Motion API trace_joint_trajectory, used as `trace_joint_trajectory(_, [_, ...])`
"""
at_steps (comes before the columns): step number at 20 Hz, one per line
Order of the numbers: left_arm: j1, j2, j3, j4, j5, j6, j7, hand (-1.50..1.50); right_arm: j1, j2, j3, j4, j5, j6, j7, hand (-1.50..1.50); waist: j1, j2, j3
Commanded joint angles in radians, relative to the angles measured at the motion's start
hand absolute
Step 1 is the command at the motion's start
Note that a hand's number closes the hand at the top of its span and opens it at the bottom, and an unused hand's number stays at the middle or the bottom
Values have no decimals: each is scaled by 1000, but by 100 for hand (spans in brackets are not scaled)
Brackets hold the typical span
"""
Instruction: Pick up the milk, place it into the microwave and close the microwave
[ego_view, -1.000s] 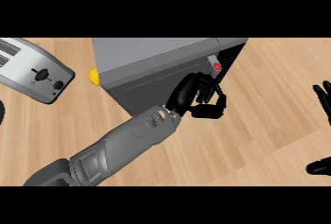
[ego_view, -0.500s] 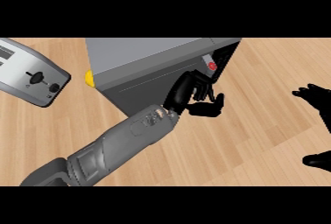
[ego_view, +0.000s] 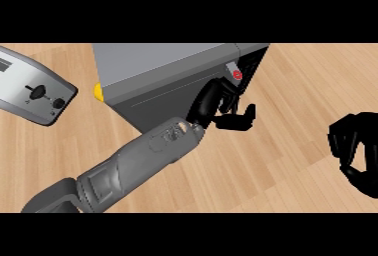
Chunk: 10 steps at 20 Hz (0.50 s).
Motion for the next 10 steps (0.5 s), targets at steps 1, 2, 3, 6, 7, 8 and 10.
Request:
trace_joint_trajectory(1, [-85,-52,23,26,15,-5,-4,150,-7,-5,30,-41,-6,75,-38,150,-31,6,3])
trace_joint_trajectory(2, [-82,-52,14,29,12,-1,-9,150,-12,-6,31,-57,-10,72,-32,150,-31,3,3])
trace_joint_trajectory(3, [-93,-52,22,26,16,5,-11,150,-12,-7,42,-65,-9,75,-24,150,-32,3,3])
trace_joint_trajectory(6, [-88,-52,11,26,23,15,-15,150,-9,-8,58,-99,-15,70,-8,150,-40,-1,3])
trace_joint_trajectory(7, [-85,-52,11,26,27,14,-19,150,-7,-2,61,-101,-20,67,-6,150,-41,5,4])
trace_joint_trajectory(8, [-89,-52,12,20,31,24,-16,150,-7,-5,64,-111,-19,67,-3,150,-52,2,4])
trace_joint_trajectory(10, [-75,-52,5,29,32,25,-30,150,-3,-12,72,-133,-27,70,10,150,-50,1,2])
